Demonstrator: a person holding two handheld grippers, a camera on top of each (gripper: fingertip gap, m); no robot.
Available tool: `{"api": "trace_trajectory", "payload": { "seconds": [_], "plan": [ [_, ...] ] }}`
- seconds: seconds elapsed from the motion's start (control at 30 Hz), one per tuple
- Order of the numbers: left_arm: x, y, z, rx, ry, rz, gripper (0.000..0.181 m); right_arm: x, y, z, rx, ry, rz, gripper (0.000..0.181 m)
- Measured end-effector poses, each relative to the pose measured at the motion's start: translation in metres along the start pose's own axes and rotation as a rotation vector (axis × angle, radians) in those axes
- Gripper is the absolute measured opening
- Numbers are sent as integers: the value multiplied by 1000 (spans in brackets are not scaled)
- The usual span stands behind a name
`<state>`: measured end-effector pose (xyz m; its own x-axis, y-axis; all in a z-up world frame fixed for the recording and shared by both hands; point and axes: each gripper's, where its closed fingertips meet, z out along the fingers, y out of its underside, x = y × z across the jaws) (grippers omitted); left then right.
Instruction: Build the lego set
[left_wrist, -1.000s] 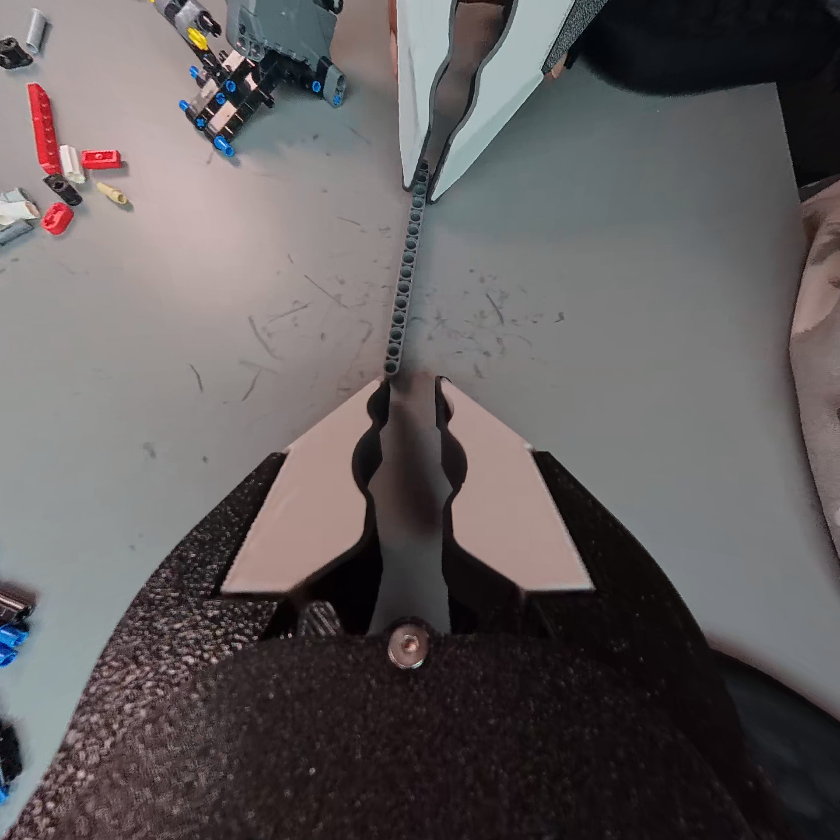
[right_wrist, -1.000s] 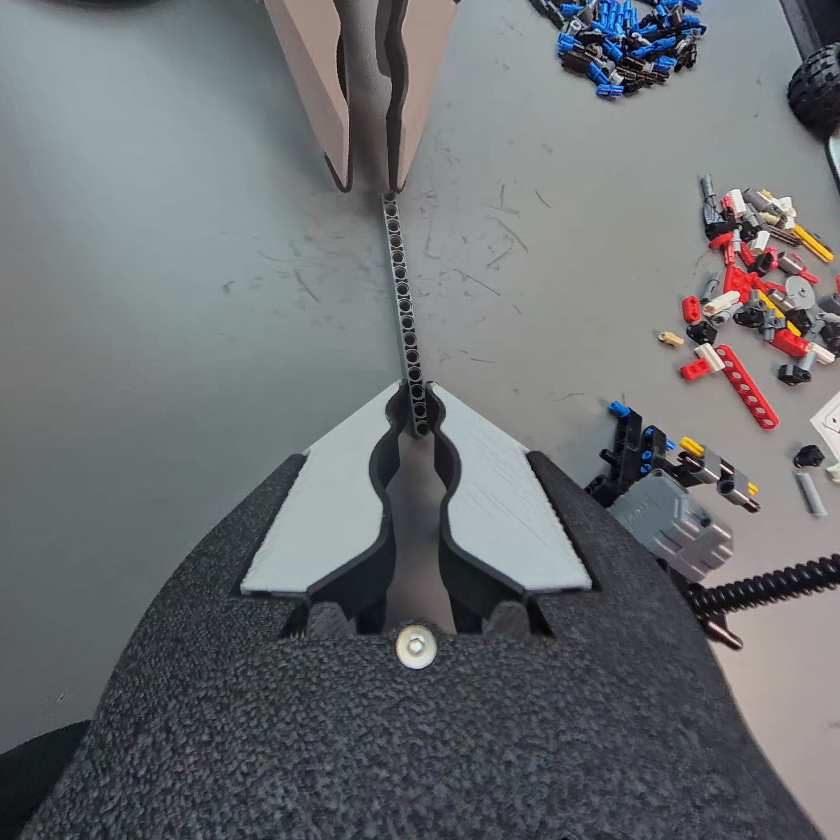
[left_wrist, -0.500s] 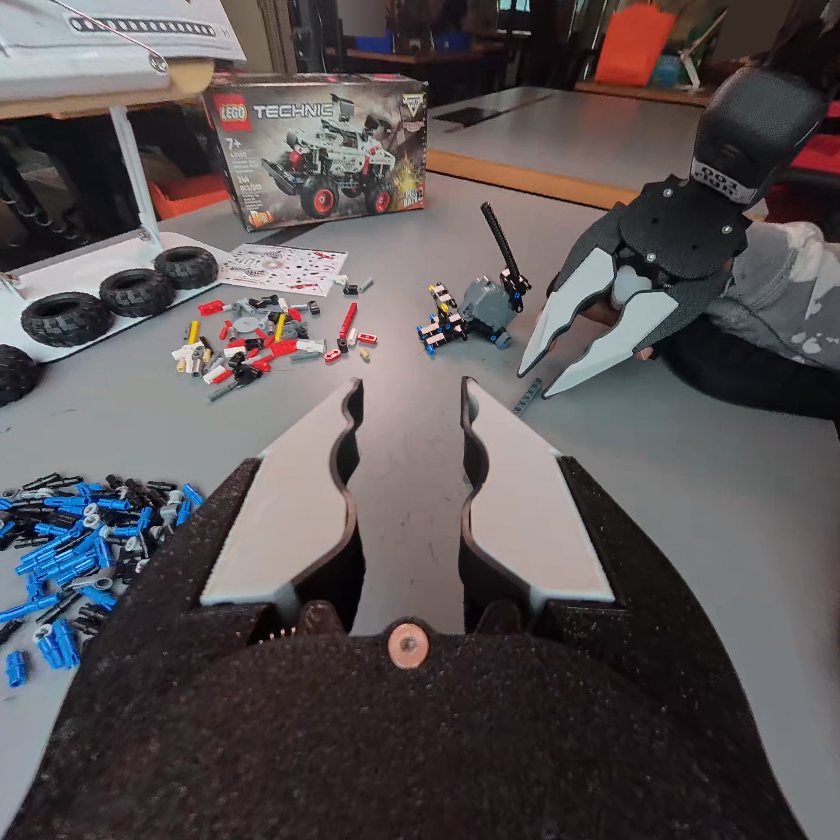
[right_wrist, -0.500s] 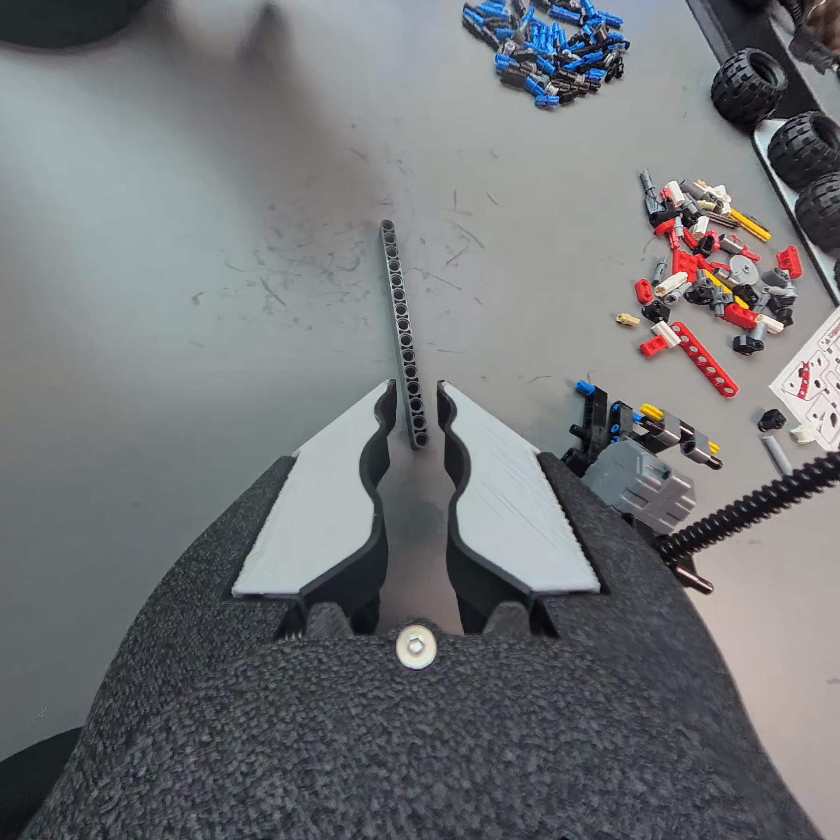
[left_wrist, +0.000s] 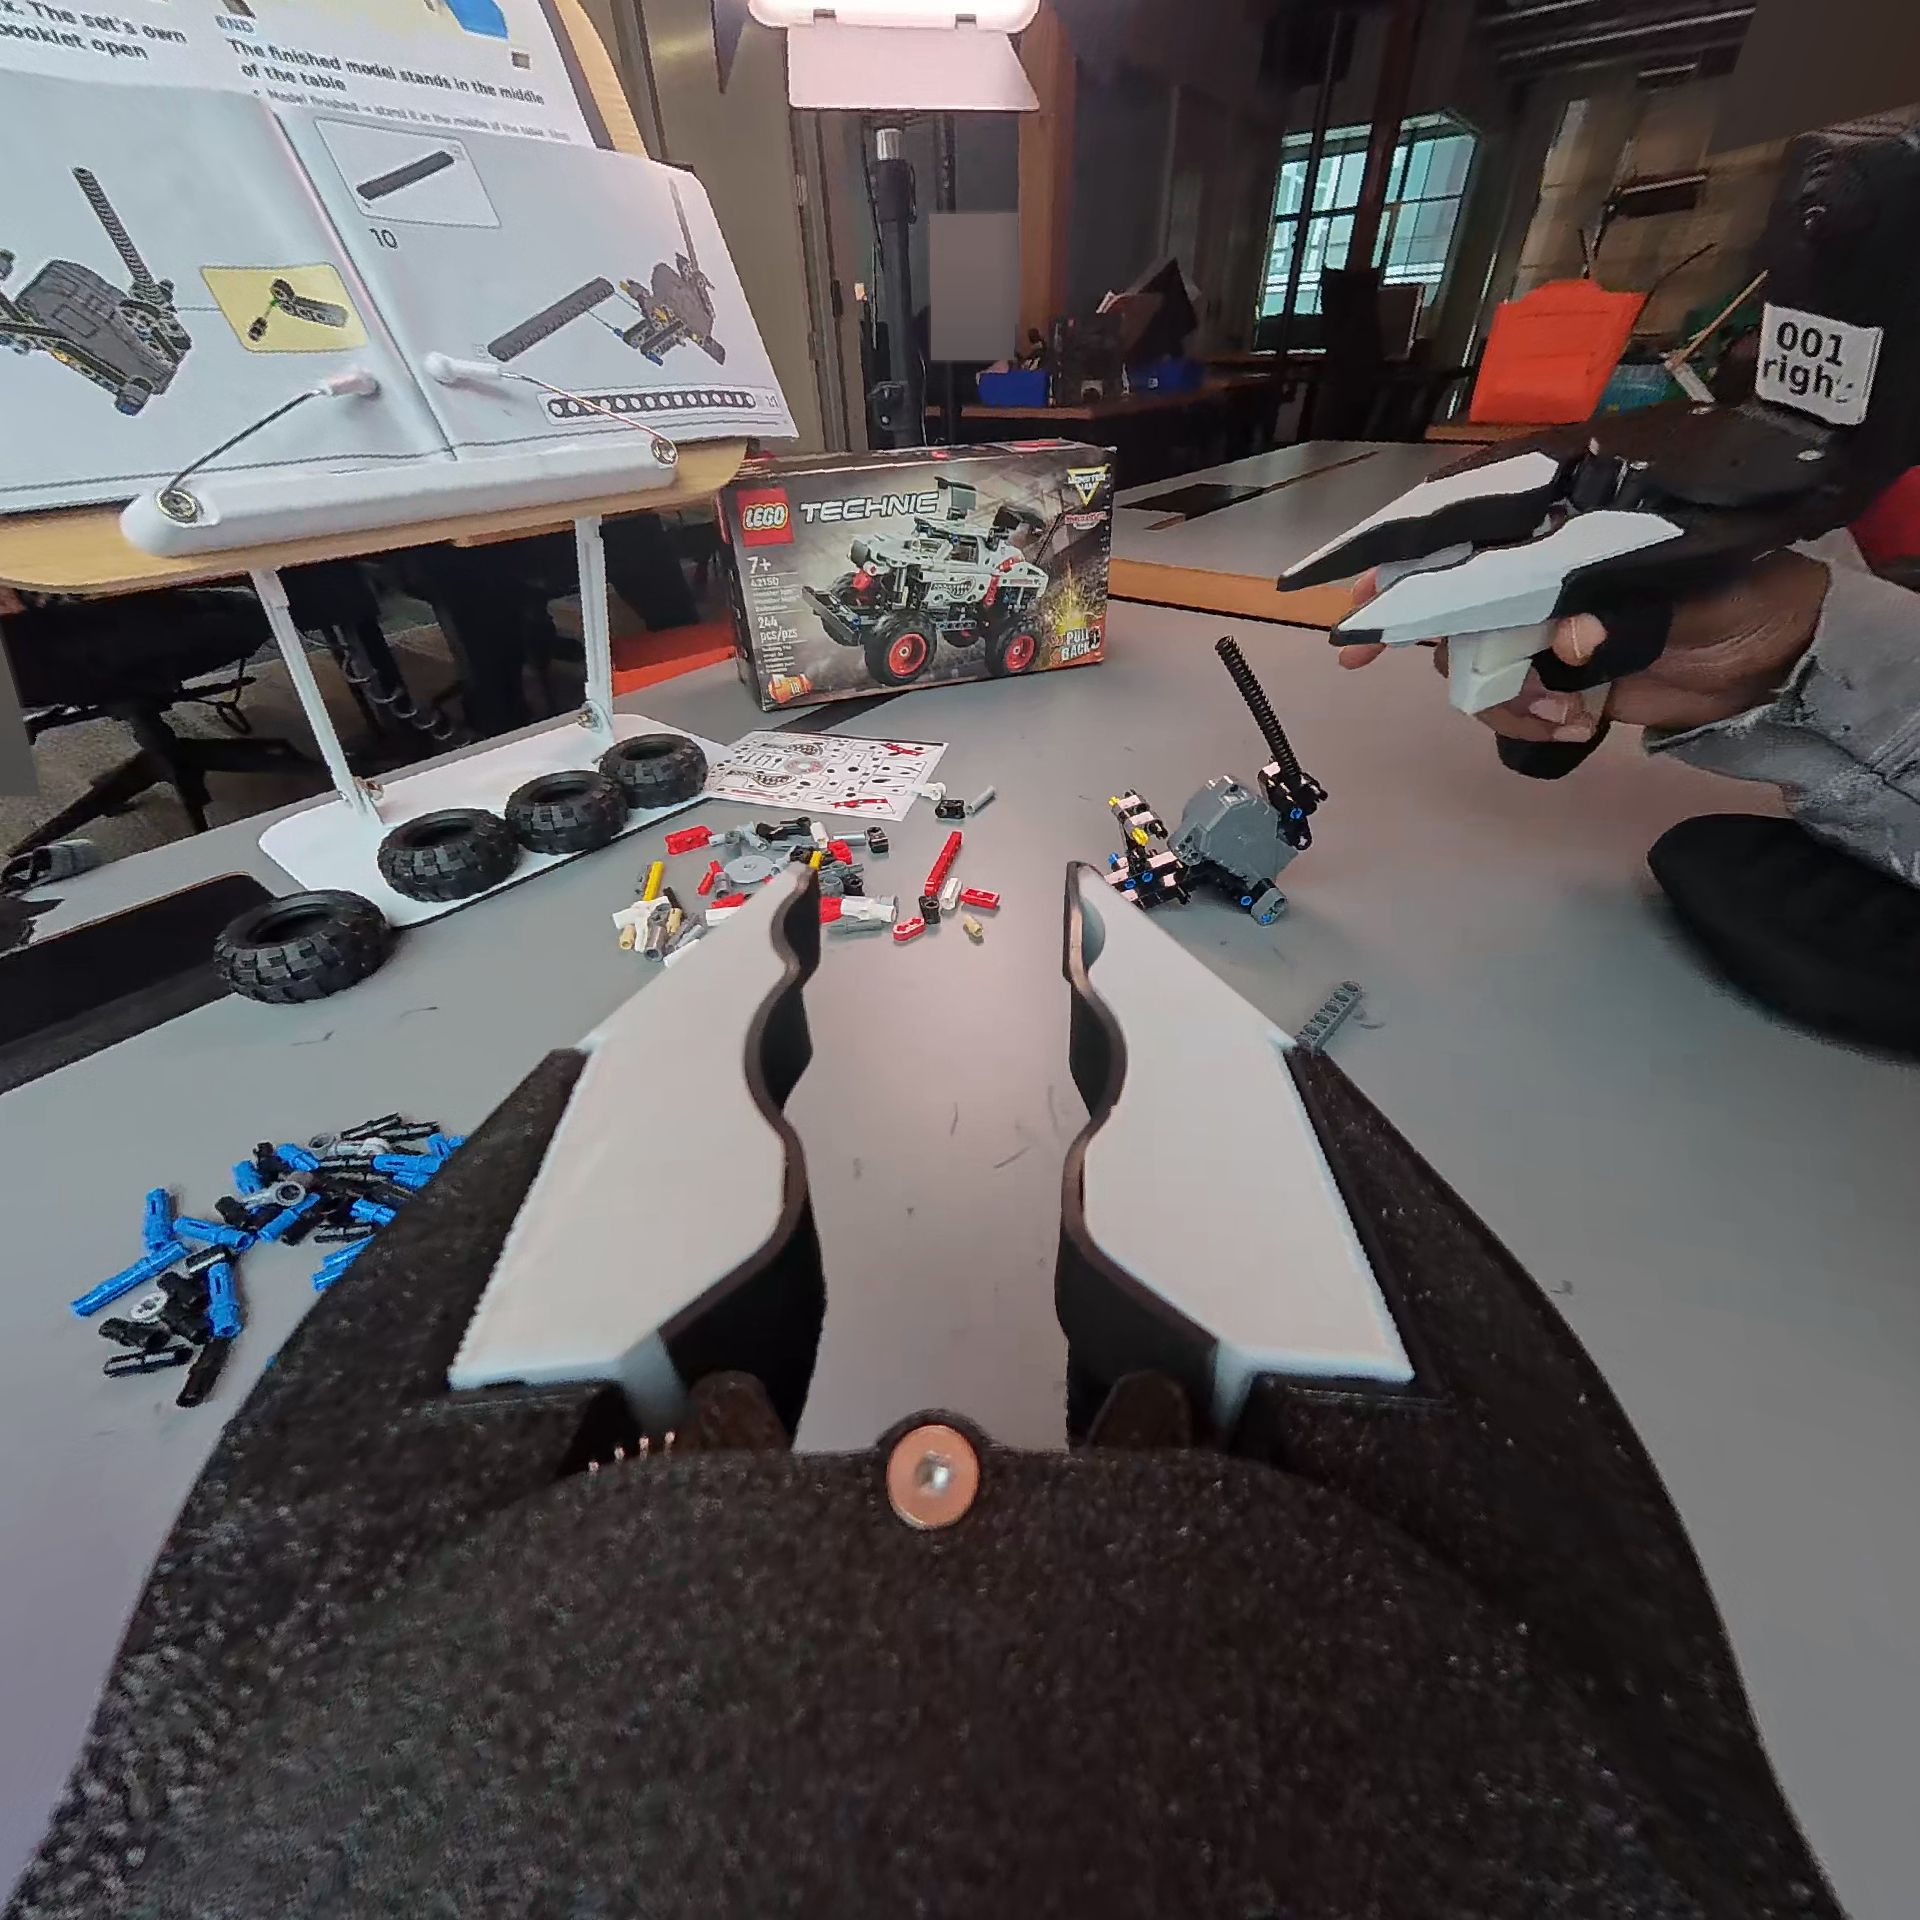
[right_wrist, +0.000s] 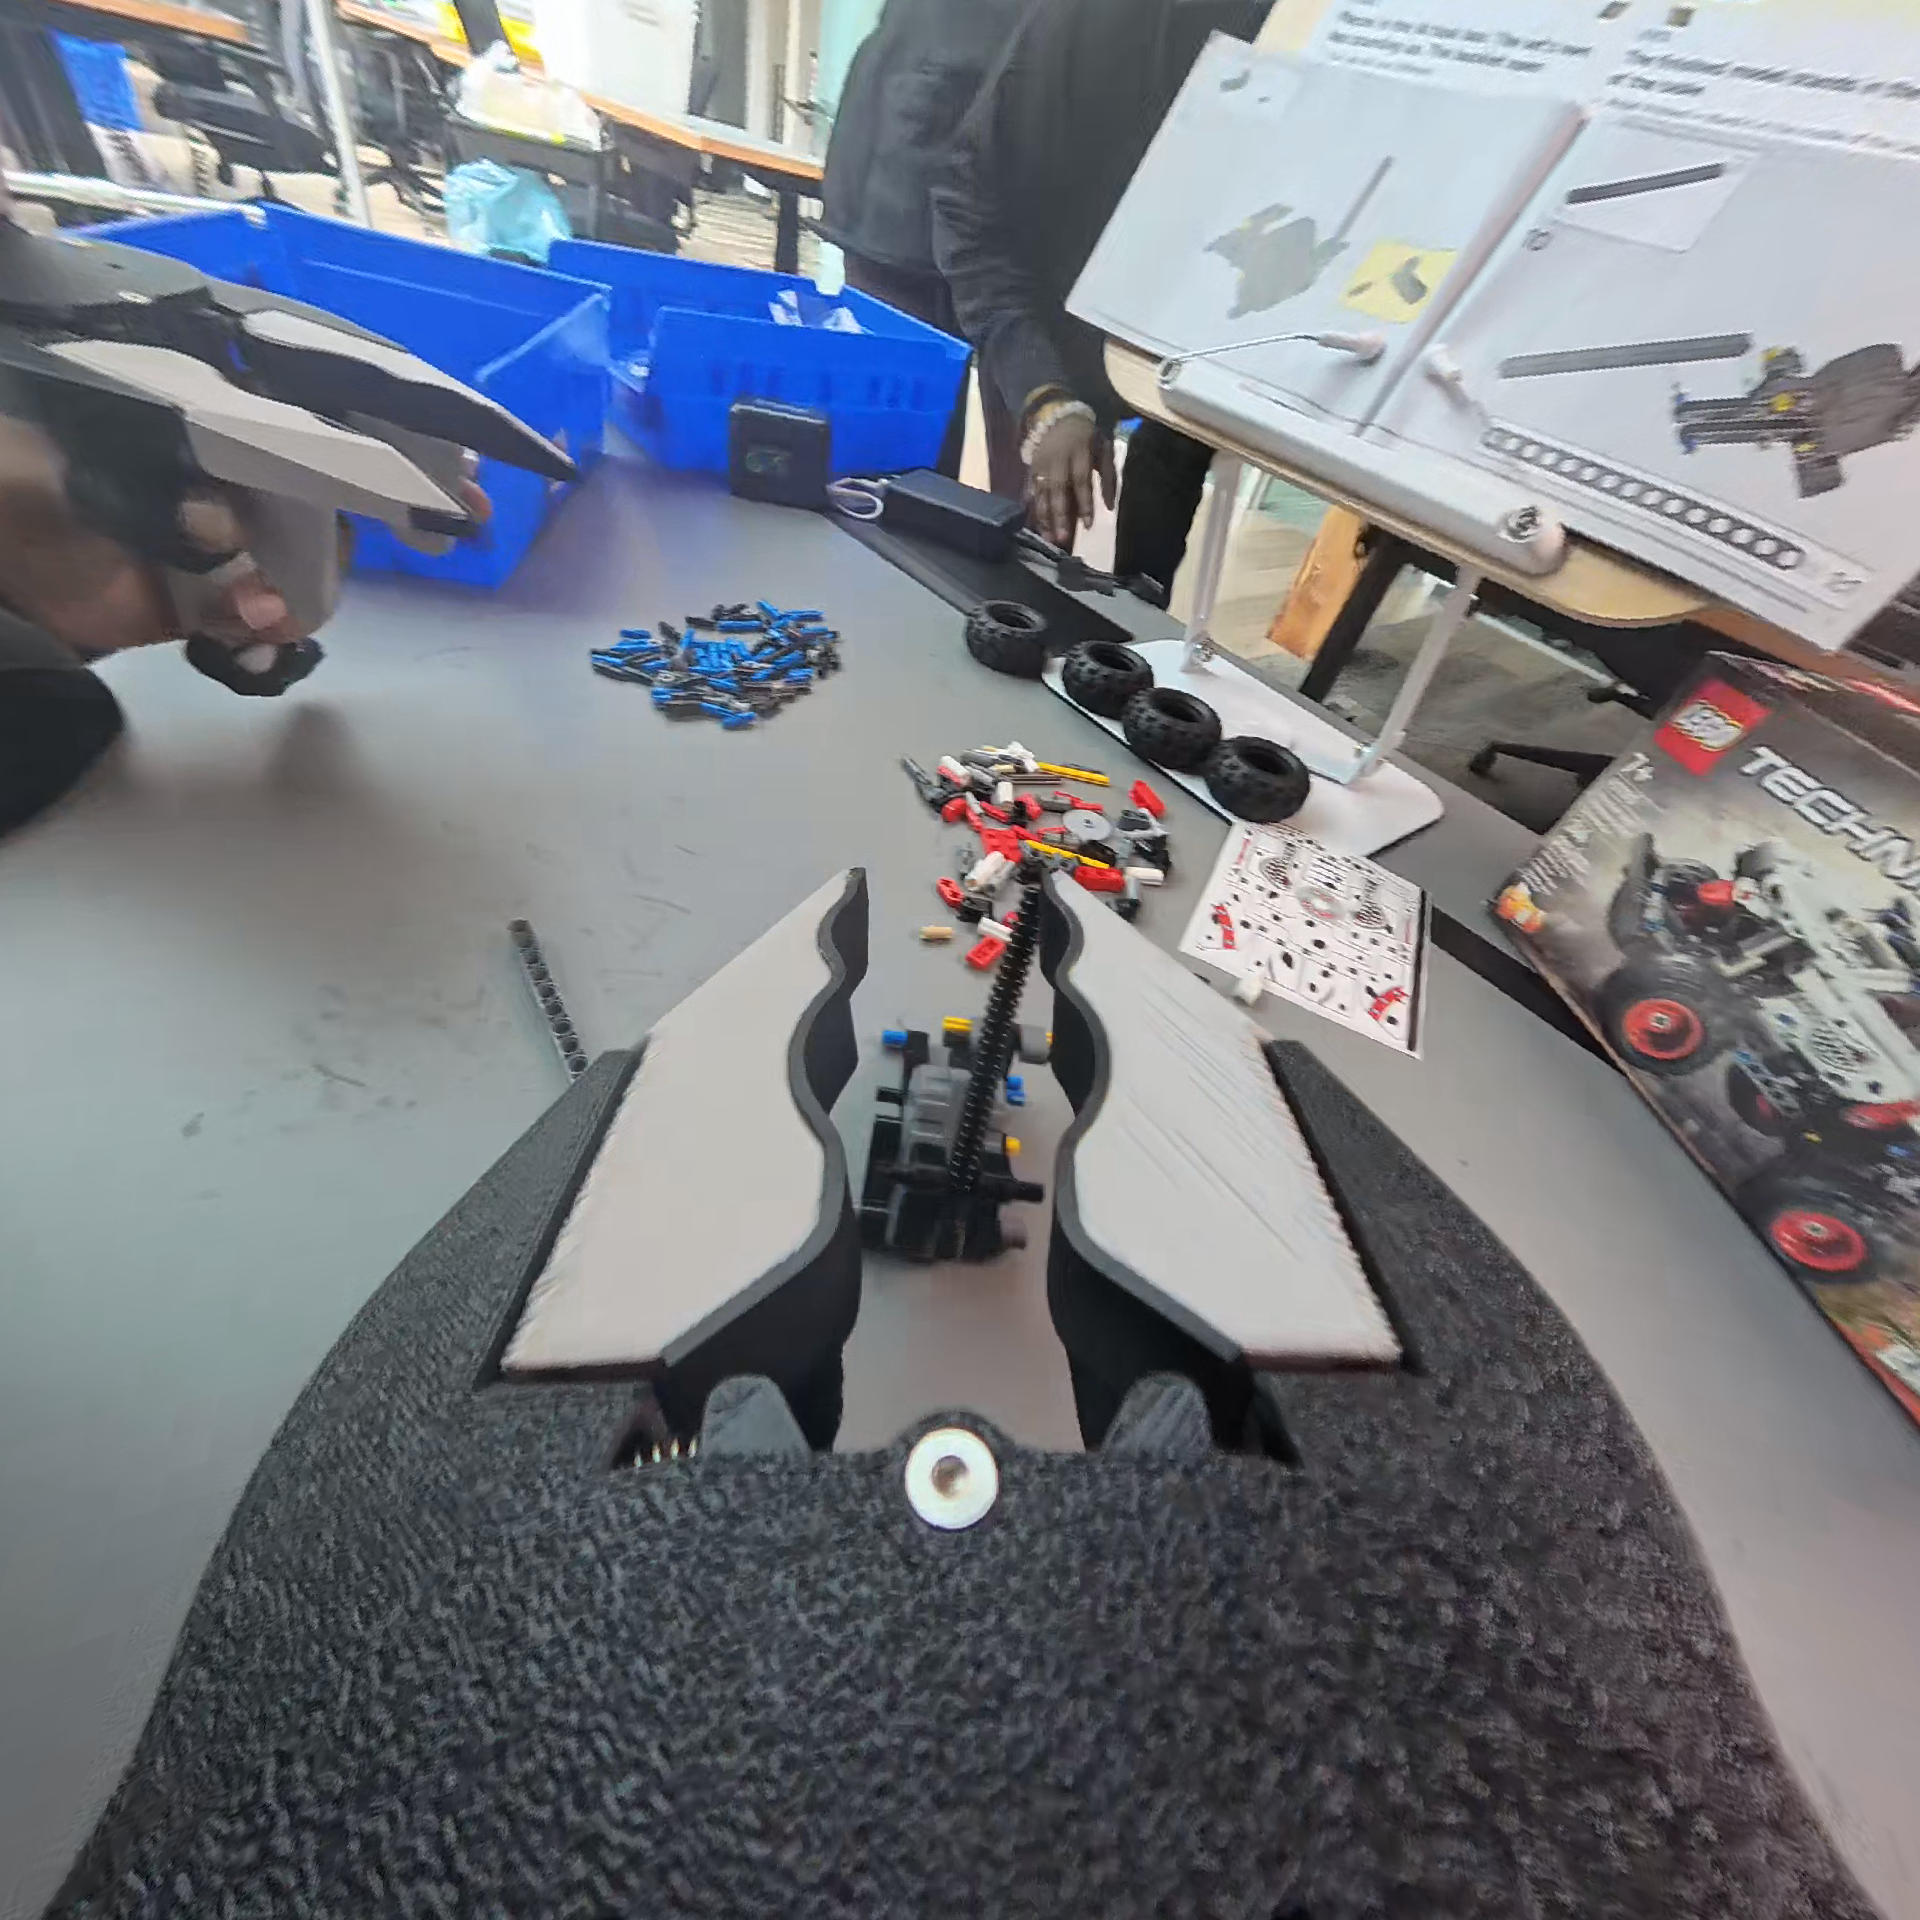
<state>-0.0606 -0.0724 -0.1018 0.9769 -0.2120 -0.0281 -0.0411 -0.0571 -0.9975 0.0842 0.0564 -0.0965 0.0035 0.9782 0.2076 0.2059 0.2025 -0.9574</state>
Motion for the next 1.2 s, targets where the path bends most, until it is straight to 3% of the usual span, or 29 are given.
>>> {"api": "trace_trajectory", "payload": {
  "seconds": [0.13, 0.27, 0.33, 0.7, 0.9, 1.03, 1.2],
  "plan": [
    [-4, 3, 2, -1, 5, -42, 41, 19, 18, -10, -97, 49, 31, 48],
    [-6, 13, 6, -43, 33, -94, 36, 8, 66, 1, -312, -14, 79, 80],
    [-3, 15, 7, -59, 45, -89, 36, -1, 80, 8, -374, -42, 91, 84],
    [12, 17, 8, -105, 77, -36, 62, -10, 116, 26, -538, -16, 30, 70],
    [17, 15, 6, -105, 90, -17, 62, -16, 116, 30, -535, -72, 18, 52],
    [19, 16, 5, -116, 96, 5, 62, -19, 115, 31, -529, -110, -23, 51],
    [25, 18, 6, -133, 121, -20, 58, -32, 111, 38, -516, -267, -64, 51]
  ]
}}
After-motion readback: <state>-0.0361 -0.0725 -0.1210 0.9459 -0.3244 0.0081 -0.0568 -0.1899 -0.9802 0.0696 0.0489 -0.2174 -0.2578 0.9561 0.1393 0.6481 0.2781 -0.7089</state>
